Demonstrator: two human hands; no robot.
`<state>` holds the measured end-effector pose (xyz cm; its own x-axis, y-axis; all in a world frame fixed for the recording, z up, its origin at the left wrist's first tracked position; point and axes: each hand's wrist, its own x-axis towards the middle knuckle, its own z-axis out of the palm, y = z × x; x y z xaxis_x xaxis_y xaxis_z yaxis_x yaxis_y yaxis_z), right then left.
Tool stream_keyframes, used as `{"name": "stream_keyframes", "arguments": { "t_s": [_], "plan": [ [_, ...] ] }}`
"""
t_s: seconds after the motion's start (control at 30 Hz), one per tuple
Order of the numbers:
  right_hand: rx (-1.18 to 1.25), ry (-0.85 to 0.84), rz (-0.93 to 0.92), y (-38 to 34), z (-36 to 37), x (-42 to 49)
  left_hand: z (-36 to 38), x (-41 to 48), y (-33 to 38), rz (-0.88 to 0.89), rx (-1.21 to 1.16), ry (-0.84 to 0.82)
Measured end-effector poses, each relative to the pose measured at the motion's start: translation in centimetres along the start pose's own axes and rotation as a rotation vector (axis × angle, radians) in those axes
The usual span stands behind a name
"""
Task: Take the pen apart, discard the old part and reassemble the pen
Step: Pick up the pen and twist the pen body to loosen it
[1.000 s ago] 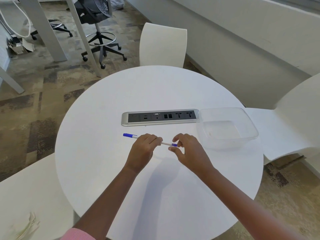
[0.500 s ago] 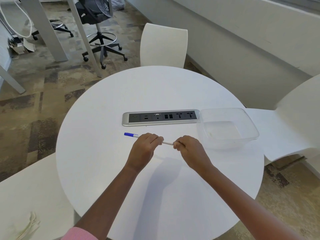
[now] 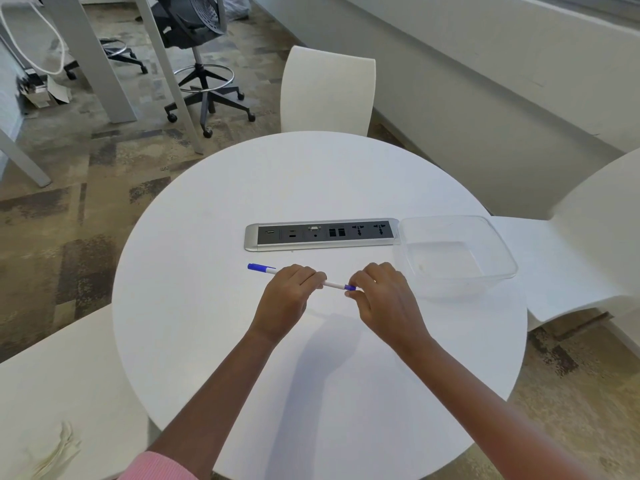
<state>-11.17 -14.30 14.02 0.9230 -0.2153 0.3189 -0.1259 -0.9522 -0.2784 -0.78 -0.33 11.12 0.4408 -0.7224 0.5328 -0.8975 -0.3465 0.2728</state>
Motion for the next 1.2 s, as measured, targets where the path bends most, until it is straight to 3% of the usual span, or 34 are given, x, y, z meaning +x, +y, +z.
{"name": "stream_keyframes", "arguments": {
  "t_s": [0.17, 0.37, 0.43, 0.53, 0.73, 0.9, 1.0, 1.1, 1.2],
  "plan": [
    [0.083, -0.028, 0.028, 0.0, 0.1, 0.3, 0.0, 0.0, 0.1, -0.005, -0.003, 0.009],
    [0.656, -0.403, 0.507, 0.5, -0.1, 1.3, 0.0, 0.1, 0.2, 0.019, -0.004, -0.002],
    [0.76, -0.459, 0.576, 0.5, -0.3, 1.5, 0.0, -0.1, 0.2, 0.023, -0.006, -0.009],
    [0.617, -0.386, 0.485, 0.3, -0.1, 0.9, -0.1, 0.0, 0.1, 0.002, -0.004, -0.005],
    [0.056, -0.062, 0.031, 0.2, 0.2, -0.5, -0.3, 0.0, 0.0, 0.009, 0.008, 0.007],
    [-0.034, 0.045, -0.069, 0.2, 0.0, 0.0, -0.2, 0.0, 0.1, 0.01, 0.002, 0.018],
    [0.137, -0.047, 0.035, 0.2, 0.2, 0.2, -0.2, -0.1, 0.1, 0.002, -0.002, 0.017],
    [0.498, -0.292, 0.333, 0.5, 0.1, 0.7, -0.1, -0.2, 0.0, 0.009, -0.008, 0.006],
    [0.804, -0.416, 0.542, 0.6, -0.1, 1.1, -0.1, -0.2, -0.1, 0.016, -0.004, -0.005]
  ]
}}
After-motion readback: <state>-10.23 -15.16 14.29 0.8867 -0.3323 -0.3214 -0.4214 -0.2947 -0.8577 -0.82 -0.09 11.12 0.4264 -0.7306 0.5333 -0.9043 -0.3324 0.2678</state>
